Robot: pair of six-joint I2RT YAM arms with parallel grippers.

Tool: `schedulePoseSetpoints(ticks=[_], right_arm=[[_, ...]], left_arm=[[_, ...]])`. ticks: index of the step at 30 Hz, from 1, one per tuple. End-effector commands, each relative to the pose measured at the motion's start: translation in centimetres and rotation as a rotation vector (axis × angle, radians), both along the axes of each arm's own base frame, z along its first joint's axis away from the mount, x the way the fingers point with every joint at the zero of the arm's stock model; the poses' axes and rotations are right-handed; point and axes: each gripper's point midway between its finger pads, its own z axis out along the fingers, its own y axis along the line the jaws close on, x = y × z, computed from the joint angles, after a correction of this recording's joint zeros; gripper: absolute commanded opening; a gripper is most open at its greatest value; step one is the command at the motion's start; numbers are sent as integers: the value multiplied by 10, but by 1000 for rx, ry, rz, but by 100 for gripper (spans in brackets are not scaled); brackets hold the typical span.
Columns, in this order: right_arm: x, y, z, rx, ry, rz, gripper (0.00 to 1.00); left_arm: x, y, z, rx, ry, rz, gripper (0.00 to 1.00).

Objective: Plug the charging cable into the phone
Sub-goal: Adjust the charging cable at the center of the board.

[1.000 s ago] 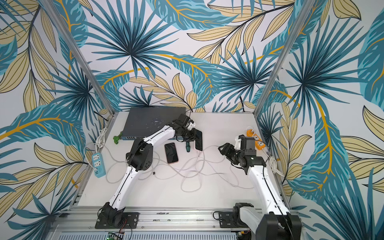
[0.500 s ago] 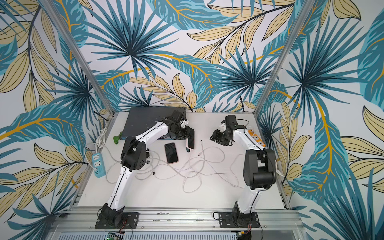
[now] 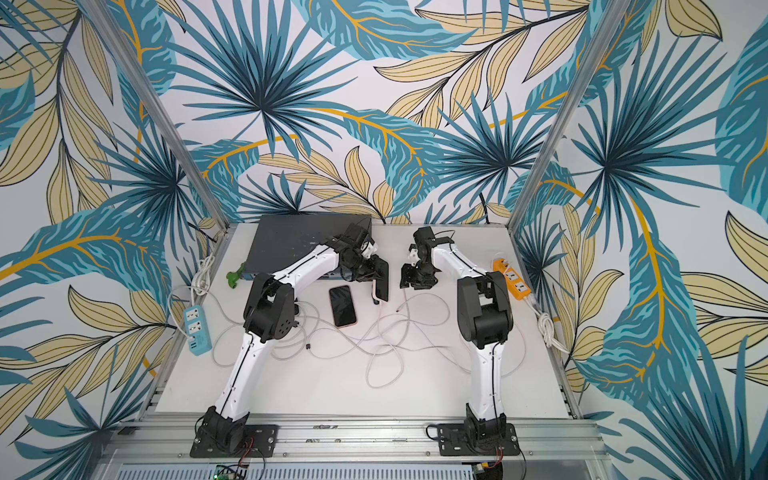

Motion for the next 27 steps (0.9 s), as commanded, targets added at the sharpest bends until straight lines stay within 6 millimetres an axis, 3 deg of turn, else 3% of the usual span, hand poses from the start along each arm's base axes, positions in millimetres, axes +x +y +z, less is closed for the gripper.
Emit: schedulePoseSetpoints(ticks=[1, 4, 8, 11, 16, 18, 22, 27], right_arm=[[-2, -9, -25, -132, -6, 26, 52], [9, -8, -33, -188, -27, 28, 45], [24, -12, -38, -271, -67, 29, 43], [24, -13, -45, -284, -59, 41, 41], [24, -20, -51, -325, -66, 59, 28], [25, -24, -50, -341, -79, 61, 19], [32, -33, -37, -344, -132, 42, 4], [49, -66, -7, -259, -167, -84, 0]], left_arm=[[3, -4, 2, -2, -25, -16, 9], [3, -3, 3, 1, -27, -15, 10], [3, -4, 3, 1, -28, -15, 11], [2, -4, 2, 0, -28, -14, 11], [-1, -14, -3, -8, -17, -16, 11], [-2, -18, -5, -11, -13, -14, 12], [-1, -28, -9, -29, -1, -2, 13], [-5, -49, -13, -55, -1, -26, 19]])
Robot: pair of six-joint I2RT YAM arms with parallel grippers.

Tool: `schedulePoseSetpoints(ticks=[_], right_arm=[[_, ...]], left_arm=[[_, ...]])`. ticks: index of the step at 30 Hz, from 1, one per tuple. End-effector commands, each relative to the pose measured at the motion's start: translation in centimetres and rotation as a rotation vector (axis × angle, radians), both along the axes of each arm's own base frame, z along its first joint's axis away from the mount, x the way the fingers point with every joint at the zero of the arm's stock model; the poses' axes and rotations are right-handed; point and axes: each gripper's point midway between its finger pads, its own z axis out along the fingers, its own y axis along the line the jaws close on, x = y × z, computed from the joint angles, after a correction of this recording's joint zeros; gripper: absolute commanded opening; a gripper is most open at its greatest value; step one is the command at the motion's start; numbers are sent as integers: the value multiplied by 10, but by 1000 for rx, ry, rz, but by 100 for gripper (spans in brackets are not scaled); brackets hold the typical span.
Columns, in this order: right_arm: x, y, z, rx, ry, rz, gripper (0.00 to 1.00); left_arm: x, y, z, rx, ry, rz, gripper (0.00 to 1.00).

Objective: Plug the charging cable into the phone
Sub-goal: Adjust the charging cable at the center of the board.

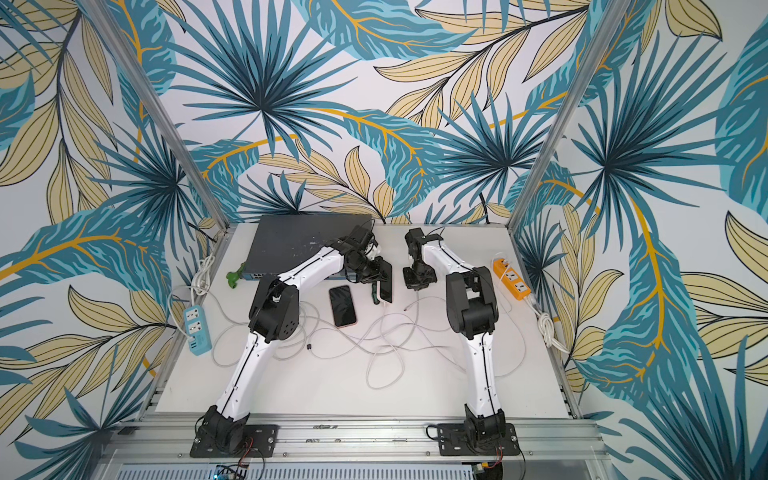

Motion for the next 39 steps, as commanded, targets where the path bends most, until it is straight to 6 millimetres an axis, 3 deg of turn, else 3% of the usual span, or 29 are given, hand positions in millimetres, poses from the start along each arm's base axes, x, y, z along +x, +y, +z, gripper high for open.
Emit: schedulePoseSetpoints(ticks=[1, 4, 12, 15, 17, 19, 21, 23, 28, 35, 39], right_arm=[[18, -37, 23, 26, -46, -99, 0], [19, -53, 33, 62, -44, -123, 0], [10, -52, 24, 104, 7, -102, 11], [12, -50, 25, 108, 7, -103, 21], [13, -48, 27, 115, 2, -100, 26], [14, -46, 28, 120, 2, -97, 29], [14, -45, 28, 125, 3, -93, 32], [14, -44, 27, 127, 8, -89, 35], [14, -41, 28, 142, 10, -92, 35], [11, -39, 34, 172, 10, -92, 36], [7, -36, 39, 206, 18, -98, 36]], left_arm=[[-4, -29, -5, -48, -13, -33, 19], [-4, -33, -11, -57, 0, -29, 21], [-8, -33, -11, -42, 0, -54, 53], [-9, -30, 7, -31, -26, -76, 65], [-9, -27, 30, -24, -73, -94, 81], [-10, -18, 54, 11, -127, -94, 85], [-12, -6, 72, 49, -176, -74, 99], [-17, 8, 101, 77, -230, -50, 100], [-37, 50, 113, 204, -271, 8, 100], [-69, 96, 103, 314, -271, 76, 91], [-85, 126, 73, 421, -208, 151, 90]])
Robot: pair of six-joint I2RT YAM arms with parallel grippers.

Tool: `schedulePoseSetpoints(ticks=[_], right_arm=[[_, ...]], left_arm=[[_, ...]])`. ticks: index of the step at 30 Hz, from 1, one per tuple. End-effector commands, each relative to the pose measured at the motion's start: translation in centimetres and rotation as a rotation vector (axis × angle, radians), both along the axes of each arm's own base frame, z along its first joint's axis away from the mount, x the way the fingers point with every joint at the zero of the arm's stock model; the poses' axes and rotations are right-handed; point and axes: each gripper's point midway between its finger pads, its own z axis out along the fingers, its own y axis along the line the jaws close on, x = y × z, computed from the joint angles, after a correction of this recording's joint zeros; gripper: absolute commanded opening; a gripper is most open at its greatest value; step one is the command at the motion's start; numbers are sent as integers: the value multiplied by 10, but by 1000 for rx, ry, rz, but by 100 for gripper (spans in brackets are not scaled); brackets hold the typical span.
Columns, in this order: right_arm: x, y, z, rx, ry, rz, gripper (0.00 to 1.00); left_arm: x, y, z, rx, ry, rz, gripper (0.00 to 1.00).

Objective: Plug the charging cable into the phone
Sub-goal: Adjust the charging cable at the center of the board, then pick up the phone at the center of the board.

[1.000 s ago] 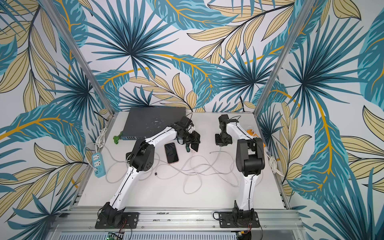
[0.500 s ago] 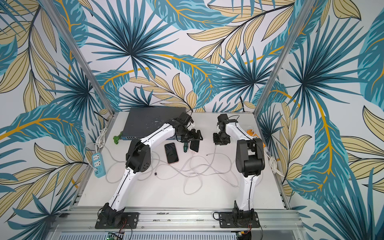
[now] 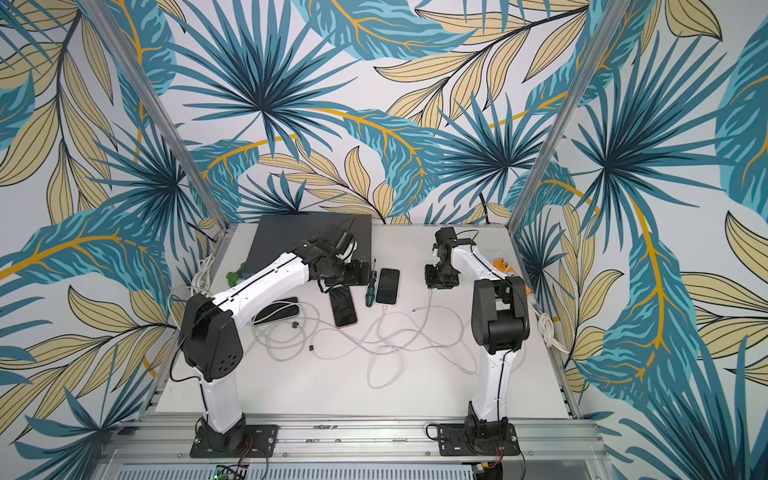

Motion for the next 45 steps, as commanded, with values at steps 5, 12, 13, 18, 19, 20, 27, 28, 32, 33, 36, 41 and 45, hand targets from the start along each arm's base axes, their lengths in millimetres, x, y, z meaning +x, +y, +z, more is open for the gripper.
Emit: schedulePoseSetpoints(ticks=[5, 12, 13, 18, 19, 20, 27, 28, 32, 33, 36, 41, 45], right_arm=[[-16, 3, 4, 54, 29, -9, 36], [-26, 4, -1, 67, 49, 1, 39], [-27, 3, -1, 71, 49, 1, 40], [-32, 3, 1, 80, 51, 11, 41], [-33, 2, 0, 79, 52, 13, 41], [-34, 1, 0, 77, 52, 16, 41], [-39, -4, -1, 70, 54, 28, 45], [-39, -4, 0, 71, 51, 29, 46], [-38, -3, 2, 75, 48, 30, 49], [-38, -2, 3, 76, 48, 30, 50], [-35, -3, 6, 74, 34, 25, 53], [-31, -3, 20, 79, 8, 20, 67], [-31, -2, 43, 110, -25, 26, 74]], left_arm=[[-14, 46, -51, 180, 76, 189, 94], [-9, 32, -89, 217, 192, 242, 100], [-9, 31, -96, 228, 207, 251, 100], [-6, 39, -110, 286, 232, 311, 98], [-4, 44, -110, 315, 218, 329, 98], [-4, 47, -111, 326, 213, 339, 98], [-7, 50, -119, 346, 233, 357, 96], [-7, 52, -118, 348, 228, 358, 96], [-12, 56, -119, 361, 229, 359, 96], [-15, 55, -125, 358, 241, 357, 95], [-22, 50, -142, 358, 280, 339, 90], [-26, 49, -158, 360, 296, 329, 71], [-21, 51, -146, 361, 247, 303, 51]])
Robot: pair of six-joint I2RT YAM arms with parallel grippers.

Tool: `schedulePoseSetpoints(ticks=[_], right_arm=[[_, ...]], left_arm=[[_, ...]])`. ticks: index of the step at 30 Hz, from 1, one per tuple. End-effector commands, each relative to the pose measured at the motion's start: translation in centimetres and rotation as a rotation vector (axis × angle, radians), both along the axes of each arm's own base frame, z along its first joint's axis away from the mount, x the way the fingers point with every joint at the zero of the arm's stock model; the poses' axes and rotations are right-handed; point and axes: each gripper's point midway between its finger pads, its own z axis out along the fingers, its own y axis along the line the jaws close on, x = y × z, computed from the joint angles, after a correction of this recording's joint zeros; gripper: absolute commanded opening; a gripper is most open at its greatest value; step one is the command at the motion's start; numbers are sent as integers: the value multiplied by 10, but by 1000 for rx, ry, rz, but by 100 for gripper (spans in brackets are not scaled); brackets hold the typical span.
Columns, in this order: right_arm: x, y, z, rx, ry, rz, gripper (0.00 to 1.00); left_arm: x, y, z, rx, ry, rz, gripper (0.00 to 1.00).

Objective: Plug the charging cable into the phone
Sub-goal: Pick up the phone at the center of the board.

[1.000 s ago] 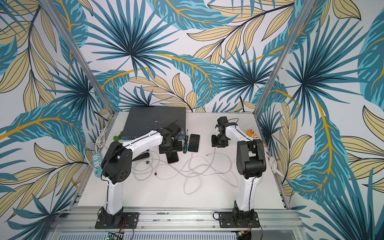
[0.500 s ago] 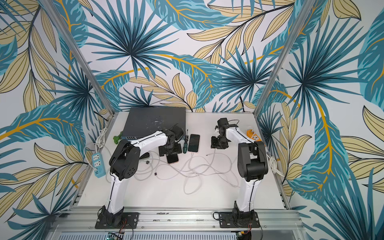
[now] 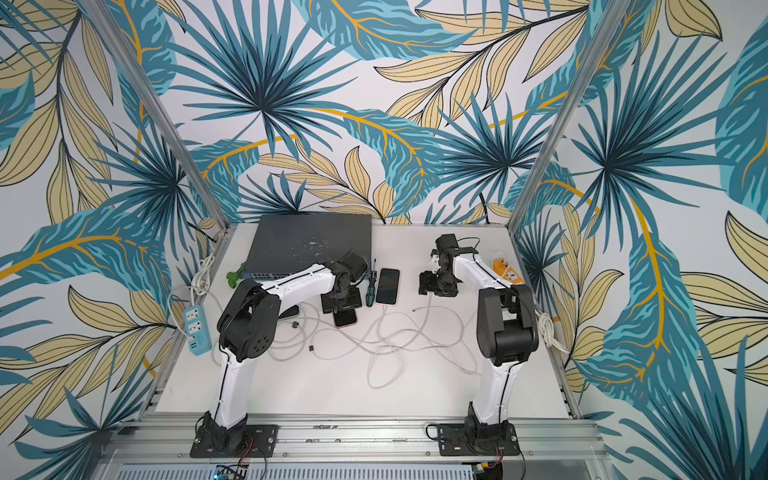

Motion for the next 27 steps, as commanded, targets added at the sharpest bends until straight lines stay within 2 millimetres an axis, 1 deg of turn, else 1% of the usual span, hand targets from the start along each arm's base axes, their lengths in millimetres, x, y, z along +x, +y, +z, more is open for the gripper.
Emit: schedulePoseSetpoints(ticks=[1, 3, 4, 5, 6, 7, 8, 10, 12, 14, 15, 16, 19, 21, 24, 27], right_arm=[[-1, 4, 38, 51, -50, 13, 74], [-6, 11, 55, 118, -51, 29, 74], [-9, 17, 66, 167, -47, 36, 74], [-13, 23, 75, 218, -36, 45, 74], [-20, 32, 87, 285, -15, 64, 74], [-26, 41, 98, 349, 6, 84, 74], [-34, 49, 108, 409, 27, 105, 74], [-49, 66, 126, 506, 79, 147, 74], [-64, 82, 142, 577, 123, 194, 74], [-74, 95, 151, 624, 146, 222, 74], [-89, 108, 155, 642, 170, 260, 74], [-96, 116, 156, 655, 191, 274, 74], [-107, 137, 156, 672, 224, 299, 74], [-112, 148, 156, 678, 232, 313, 74], [-112, 158, 158, 689, 251, 300, 74], [-109, 163, 152, 669, 276, 274, 72]], left_arm=[[-11, 7, -13, 38, 23, -66, 49], [-4, 0, 5, -1, -45, -141, 49], [0, -3, 18, -19, -90, -178, 47], [4, -4, 32, -31, -136, -215, 44], [9, -8, 54, -55, -201, -259, 41], [11, -12, 69, -76, -250, -300, 40], [12, -14, 83, -91, -295, -344, 40], [7, -24, 106, -145, -352, -440, 40], [3, -27, 121, -162, -392, -507, 40], [-4, -30, 133, -191, -420, -565, 39], [-8, -33, 139, -214, -435, -589, 39], [-11, -34, 143, -231, -447, -608, 38], [-20, -38, 154, -275, -476, -643, 36], [-26, -40, 159, -303, -487, -662, 35], [-33, -41, 162, -326, -499, -680, 34], [-37, -41, 167, -346, -513, -685, 34]])
